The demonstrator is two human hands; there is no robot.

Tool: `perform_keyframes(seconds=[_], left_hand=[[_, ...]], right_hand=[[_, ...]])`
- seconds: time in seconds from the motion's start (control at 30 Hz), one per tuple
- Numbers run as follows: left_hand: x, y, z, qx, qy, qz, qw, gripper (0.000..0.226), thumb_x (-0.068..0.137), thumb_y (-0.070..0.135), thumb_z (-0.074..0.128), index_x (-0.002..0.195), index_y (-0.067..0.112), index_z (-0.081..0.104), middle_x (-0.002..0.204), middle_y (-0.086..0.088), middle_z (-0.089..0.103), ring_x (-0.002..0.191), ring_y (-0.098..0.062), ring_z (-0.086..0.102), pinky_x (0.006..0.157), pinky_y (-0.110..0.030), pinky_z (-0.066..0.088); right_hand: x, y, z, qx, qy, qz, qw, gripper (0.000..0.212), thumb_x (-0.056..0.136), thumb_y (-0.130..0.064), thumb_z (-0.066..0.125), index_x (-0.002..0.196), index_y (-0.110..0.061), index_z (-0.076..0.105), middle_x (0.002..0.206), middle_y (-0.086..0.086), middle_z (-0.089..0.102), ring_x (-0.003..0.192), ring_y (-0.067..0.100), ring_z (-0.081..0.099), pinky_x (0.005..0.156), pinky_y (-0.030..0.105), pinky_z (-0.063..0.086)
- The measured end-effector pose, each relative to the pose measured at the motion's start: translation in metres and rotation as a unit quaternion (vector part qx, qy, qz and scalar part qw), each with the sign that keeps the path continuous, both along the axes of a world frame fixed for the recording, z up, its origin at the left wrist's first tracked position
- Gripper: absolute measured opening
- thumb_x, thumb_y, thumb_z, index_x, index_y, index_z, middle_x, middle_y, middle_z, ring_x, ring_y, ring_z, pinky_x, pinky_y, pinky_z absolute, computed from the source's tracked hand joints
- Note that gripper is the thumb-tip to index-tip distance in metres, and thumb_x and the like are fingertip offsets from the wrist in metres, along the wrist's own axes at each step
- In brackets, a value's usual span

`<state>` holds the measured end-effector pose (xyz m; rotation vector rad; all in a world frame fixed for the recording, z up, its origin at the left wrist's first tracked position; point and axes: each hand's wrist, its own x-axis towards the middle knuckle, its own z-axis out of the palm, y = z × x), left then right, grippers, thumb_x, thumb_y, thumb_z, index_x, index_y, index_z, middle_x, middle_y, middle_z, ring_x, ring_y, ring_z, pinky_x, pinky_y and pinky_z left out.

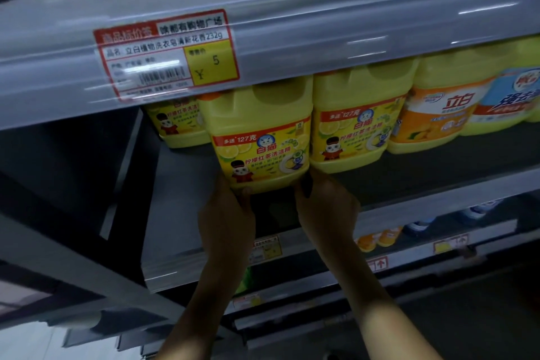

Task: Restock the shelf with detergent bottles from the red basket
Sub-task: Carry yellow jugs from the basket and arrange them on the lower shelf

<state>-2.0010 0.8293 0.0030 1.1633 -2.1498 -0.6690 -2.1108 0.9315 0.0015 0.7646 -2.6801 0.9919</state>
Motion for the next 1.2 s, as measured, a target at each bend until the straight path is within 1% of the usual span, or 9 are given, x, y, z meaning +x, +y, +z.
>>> perform_keyframes(seconds=[0.13,0.27,0.5,0.73,0.8,0.9,1.07,1.13,1.2], left_hand=[[0.001,0.003,-0.002,-0.007,-0.003,0.018,1.000,0.033,0.096,0.029,0.058,0.127,0.020,0.048,0.090,-0.009,0.070,0.076,-0.036,0.065,0.062,-0.044,0.054],[0.003,0.007,0.000,-0.027,-0.010,0.028,0.999,0.035,0.096,0.033,0.059,0.127,0.019,0.051,0.087,-0.007,0.070,0.074,-0.033,0.066,0.060,-0.037,0.051],[0.003,0.004,-0.002,-0.038,-0.027,0.037,0.998,0.040,0.095,0.034,0.059,0.131,0.018,0.051,0.096,-0.007,0.070,0.082,-0.033,0.067,0.068,-0.042,0.055],[0.002,0.005,-0.008,-0.059,-0.055,0.033,0.996,0.051,0.094,0.036,0.052,0.137,0.011,0.043,0.103,-0.015,0.069,0.087,-0.037,0.066,0.071,-0.046,0.055],[0.004,0.006,-0.006,-0.079,-0.061,0.029,0.995,0.057,0.093,0.032,0.053,0.142,0.006,0.039,0.116,-0.019,0.065,0.099,-0.039,0.063,0.078,-0.049,0.054],[0.019,0.019,0.001,-0.132,0.021,-0.028,0.991,0.066,0.088,0.020,0.061,0.146,0.002,0.035,0.139,-0.024,0.049,0.124,-0.040,0.050,0.096,-0.053,0.047],[0.045,0.070,-0.015,-0.201,0.087,-0.153,0.964,0.031,0.087,0.008,0.060,0.117,0.003,0.064,0.125,-0.025,0.055,0.117,-0.038,0.048,0.095,-0.045,0.039],[0.043,0.091,-0.025,-0.187,0.082,-0.202,0.958,0.018,0.088,0.009,0.055,0.101,0.004,0.067,0.110,-0.022,0.059,0.104,-0.036,0.051,0.087,-0.042,0.039],[0.039,0.110,-0.028,-0.126,0.040,-0.267,0.955,0.014,0.092,0.011,0.049,0.087,0.008,0.062,0.091,-0.016,0.060,0.088,-0.036,0.056,0.075,-0.040,0.041]], right_hand=[[0.000,-0.001,-0.004,-0.010,0.014,-0.003,1.000,0.016,0.093,-0.035,0.063,0.086,-0.021,0.066,0.078,-0.001,0.071,0.071,0.022,0.068,0.059,0.024,0.035],[0.001,-0.002,-0.006,-0.022,0.029,-0.008,0.999,0.012,0.093,-0.032,0.064,0.086,-0.022,0.067,0.077,-0.002,0.070,0.070,0.021,0.067,0.059,0.023,0.033],[0.001,-0.003,-0.005,-0.042,0.029,-0.018,0.999,0.009,0.093,-0.029,0.063,0.086,-0.024,0.067,0.079,-0.005,0.070,0.073,0.019,0.066,0.061,0.024,0.034],[0.003,0.003,-0.011,-0.057,0.077,0.012,0.995,0.014,0.093,-0.025,0.057,0.084,-0.020,0.067,0.076,0.000,0.068,0.068,0.019,0.062,0.057,0.028,0.045],[0.009,0.011,-0.013,-0.101,0.085,0.024,0.991,0.014,0.093,-0.016,0.056,0.094,-0.015,0.070,0.086,0.006,0.069,0.081,0.022,0.062,0.068,0.034,0.050],[0.035,0.038,-0.014,-0.223,0.078,-0.001,0.972,0.014,0.092,-0.006,0.057,0.098,-0.007,0.069,0.091,0.005,0.064,0.090,0.020,0.056,0.080,0.029,0.043],[0.070,0.104,-0.033,-0.167,0.015,0.030,0.985,0.011,0.090,-0.001,0.063,0.093,-0.009,0.070,0.088,0.004,0.066,0.081,0.024,0.062,0.072,0.028,0.047],[0.072,0.134,-0.036,-0.129,-0.058,-0.001,0.990,0.011,0.093,-0.006,0.062,0.096,-0.011,0.071,0.093,0.006,0.071,0.087,0.023,0.064,0.074,0.024,0.046],[0.071,0.164,-0.039,-0.076,-0.122,-0.055,0.988,0.015,0.097,-0.010,0.057,0.102,-0.013,0.071,0.095,0.005,0.073,0.087,0.022,0.065,0.075,0.031,0.050]])
